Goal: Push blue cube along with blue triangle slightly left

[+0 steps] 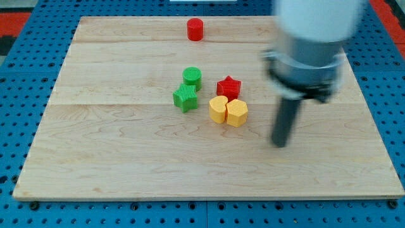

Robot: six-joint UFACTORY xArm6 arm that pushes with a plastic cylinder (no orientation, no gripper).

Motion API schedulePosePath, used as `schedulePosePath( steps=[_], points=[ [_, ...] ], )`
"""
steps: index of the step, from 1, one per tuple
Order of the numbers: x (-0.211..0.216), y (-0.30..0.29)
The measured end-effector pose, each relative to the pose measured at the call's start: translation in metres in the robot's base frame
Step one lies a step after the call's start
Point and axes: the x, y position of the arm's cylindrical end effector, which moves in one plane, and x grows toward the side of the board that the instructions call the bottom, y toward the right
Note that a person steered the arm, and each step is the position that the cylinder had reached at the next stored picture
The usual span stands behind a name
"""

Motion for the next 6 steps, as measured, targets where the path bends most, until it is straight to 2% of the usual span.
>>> schedulePosePath(
  steps=[1, 2, 3, 5, 6],
  points=[
    [-0.098, 0.091],
    [-0.205, 0.111],
    [-0.257, 0.080],
    [-0.212, -0.002],
    [-0.223, -0.005]
  ],
)
